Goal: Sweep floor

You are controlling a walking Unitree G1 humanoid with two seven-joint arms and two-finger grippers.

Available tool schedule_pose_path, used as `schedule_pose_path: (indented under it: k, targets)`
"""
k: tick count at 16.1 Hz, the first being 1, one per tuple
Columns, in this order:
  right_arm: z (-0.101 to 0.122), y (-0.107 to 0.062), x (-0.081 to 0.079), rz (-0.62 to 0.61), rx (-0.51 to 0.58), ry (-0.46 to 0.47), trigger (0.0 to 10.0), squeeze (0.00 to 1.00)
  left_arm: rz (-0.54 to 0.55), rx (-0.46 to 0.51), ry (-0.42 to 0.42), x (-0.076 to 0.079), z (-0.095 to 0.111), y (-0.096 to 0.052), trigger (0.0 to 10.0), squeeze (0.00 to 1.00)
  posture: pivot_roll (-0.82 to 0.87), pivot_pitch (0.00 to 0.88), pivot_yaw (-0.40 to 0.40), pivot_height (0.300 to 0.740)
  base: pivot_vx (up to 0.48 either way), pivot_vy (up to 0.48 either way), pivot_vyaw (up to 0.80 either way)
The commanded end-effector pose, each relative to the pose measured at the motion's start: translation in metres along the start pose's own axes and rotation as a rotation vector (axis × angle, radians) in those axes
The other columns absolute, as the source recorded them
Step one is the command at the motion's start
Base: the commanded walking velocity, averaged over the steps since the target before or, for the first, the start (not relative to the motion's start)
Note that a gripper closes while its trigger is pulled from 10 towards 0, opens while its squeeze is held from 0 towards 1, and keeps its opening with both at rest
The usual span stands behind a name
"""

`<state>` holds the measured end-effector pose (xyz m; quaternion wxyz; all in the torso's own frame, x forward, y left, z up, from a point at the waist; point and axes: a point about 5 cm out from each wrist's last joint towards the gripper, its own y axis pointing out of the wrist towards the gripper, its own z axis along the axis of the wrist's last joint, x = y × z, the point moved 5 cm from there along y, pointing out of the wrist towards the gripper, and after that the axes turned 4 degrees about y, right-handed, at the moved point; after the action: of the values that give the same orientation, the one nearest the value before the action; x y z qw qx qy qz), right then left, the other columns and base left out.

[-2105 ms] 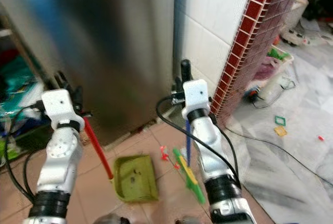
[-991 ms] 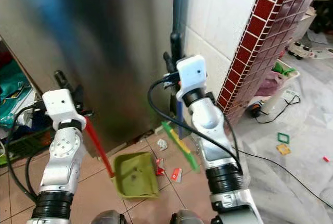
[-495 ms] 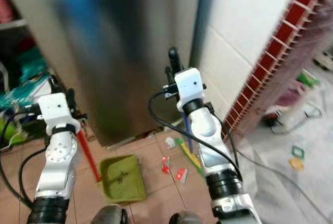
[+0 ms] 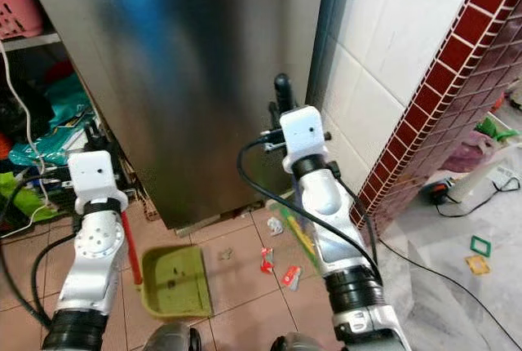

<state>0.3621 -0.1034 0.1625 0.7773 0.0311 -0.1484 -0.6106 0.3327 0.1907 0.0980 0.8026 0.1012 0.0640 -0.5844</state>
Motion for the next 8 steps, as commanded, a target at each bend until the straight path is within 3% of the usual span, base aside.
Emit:
schedule_pose_path:
  k: [1,3,5,8]
  targets:
    - [0.012,0.003,0.005,-0.024,0.038,-0.023,10.0,0.0,-0.008,0.064,-0.008,0.004,0.014,0.008,10.0,0.0,-0.09,0.017,-0.025,0.74,0.0,0.0,0.0]
    - [0.006,0.003,0.016,-0.073,-0.002,-0.078,10.0,0.0,-0.024,0.01,-0.012,0.021,0.001,0.014,10.0,0.0,-0.12,0.037,-0.034,0.74,0.0,0.0,0.0]
    - [-0.009,0.0,0.02,-0.092,-0.076,-0.071,10.0,0.0,-0.064,-0.003,-0.01,0.035,-0.006,0.014,10.0,0.0,-0.14,0.046,-0.031,0.74,0.0,0.0,0.0]
    - [-0.036,-0.007,0.009,-0.101,-0.203,0.119,10.0,0.0,-0.138,-0.028,-0.059,0.058,-0.014,0.012,10.0,0.0,-0.15,0.054,-0.03,0.74,0.0,0.0,0.0]
